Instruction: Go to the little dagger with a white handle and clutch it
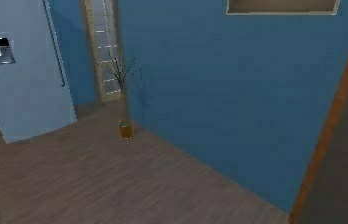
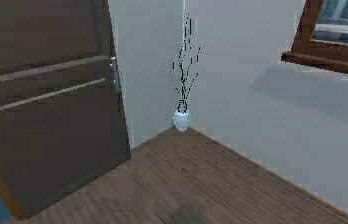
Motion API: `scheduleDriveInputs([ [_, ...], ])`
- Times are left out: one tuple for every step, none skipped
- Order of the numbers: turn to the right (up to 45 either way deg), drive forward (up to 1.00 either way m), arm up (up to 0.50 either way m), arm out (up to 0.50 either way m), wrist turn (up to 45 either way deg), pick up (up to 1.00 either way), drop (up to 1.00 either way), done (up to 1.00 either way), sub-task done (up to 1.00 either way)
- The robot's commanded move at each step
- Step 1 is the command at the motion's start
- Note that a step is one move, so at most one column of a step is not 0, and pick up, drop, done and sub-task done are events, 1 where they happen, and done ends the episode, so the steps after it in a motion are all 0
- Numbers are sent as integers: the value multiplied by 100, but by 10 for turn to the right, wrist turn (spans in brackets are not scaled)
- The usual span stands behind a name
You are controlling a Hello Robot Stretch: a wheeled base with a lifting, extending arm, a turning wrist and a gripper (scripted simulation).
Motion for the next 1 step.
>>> scheduleDriveInputs([
  [-180,0,0,0,0,0,0,0,0],
])
